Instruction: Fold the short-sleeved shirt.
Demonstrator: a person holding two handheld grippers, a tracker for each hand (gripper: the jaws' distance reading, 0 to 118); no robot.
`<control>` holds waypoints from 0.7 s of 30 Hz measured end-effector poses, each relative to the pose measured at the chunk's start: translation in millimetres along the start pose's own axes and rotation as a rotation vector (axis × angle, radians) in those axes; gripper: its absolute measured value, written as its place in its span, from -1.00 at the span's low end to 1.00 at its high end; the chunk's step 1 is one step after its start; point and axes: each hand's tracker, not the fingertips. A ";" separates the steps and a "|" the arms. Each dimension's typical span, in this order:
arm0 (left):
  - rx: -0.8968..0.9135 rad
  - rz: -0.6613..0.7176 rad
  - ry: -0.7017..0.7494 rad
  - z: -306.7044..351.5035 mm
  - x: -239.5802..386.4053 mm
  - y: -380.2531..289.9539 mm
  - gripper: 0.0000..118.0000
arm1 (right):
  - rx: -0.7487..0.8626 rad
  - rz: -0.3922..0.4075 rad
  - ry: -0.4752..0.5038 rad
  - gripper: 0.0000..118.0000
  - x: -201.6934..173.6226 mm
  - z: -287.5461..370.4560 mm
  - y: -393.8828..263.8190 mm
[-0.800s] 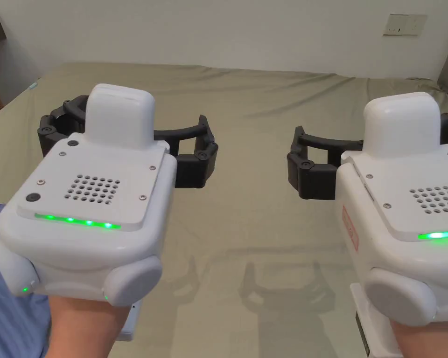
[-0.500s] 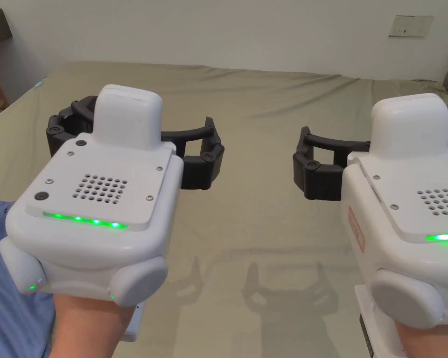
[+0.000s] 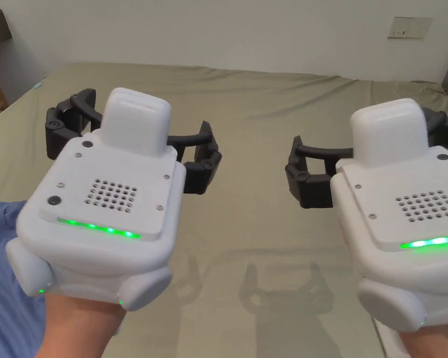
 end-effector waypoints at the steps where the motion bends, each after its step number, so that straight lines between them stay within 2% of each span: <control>1: 0.047 -0.167 0.038 0.0 5.7 -4.2 1.00 | 0.028 0.148 -0.022 1.00 -5.8 -0.3 -2.4; 2: 0.103 -0.358 0.071 0.4 12.0 -11.2 1.00 | 0.073 0.317 -0.049 1.00 -13.3 0.7 -7.2; 4: 0.219 -0.849 0.134 -0.2 28.6 -34.9 1.00 | 0.178 0.769 -0.153 1.00 -34.7 0.5 -29.6; 5: 0.238 -1.033 0.171 -3.2 35.0 -46.2 1.00 | 0.214 0.930 -0.192 1.00 -41.3 -1.6 -40.8; 6: 0.223 -1.148 0.218 -8.7 40.9 -56.0 1.00 | 0.233 1.032 -0.215 1.00 -46.3 -4.5 -51.4; 7: 0.162 -1.073 0.215 -11.5 44.0 -58.0 1.00 | 0.200 0.968 -0.182 1.00 -48.5 -6.4 -52.5; 8: 0.097 -0.869 0.113 -8.7 40.7 -49.7 1.00 | 0.147 0.845 -0.128 1.00 -47.7 -6.9 -47.0; 9: 0.033 -0.638 0.018 -6.1 33.8 -38.8 1.00 | 0.089 0.674 -0.062 1.00 -42.7 -6.7 -37.0; 11: -0.090 -0.126 -0.061 -8.2 9.3 -19.8 1.00 | -0.044 0.222 0.057 1.00 -20.7 -11.5 -17.4; 13: -0.172 0.432 -0.198 -11.5 -22.5 -17.5 1.00 | -0.142 -0.309 0.223 1.00 15.8 -18.0 -10.4; 14: -0.192 0.634 -0.242 -12.9 -32.6 -21.8 1.00 | -0.166 -0.512 0.275 1.00 29.2 -20.8 -13.4; 15: -0.190 0.748 -0.247 -13.1 -38.0 -24.3 1.00 | -0.179 -0.643 0.287 1.00 35.5 -22.7 -17.8; 16: -0.181 0.771 -0.214 -12.2 -37.3 -25.3 1.00 | -0.176 -0.681 0.275 1.00 36.2 -23.0 -20.2; 17: -0.156 0.733 -0.184 -10.7 -35.2 -24.9 1.00 | -0.158 -0.660 0.247 1.00 34.6 -22.0 -20.7; 19: -0.083 0.534 -0.112 -6.8 -24.9 -20.2 1.00 | -0.082 -0.475 0.143 1.00 19.6 -12.9 -15.1; 21: -0.066 0.406 -0.089 -5.7 -19.1 -15.1 1.00 | -0.009 -0.343 0.067 1.00 12.3 -6.5 -12.2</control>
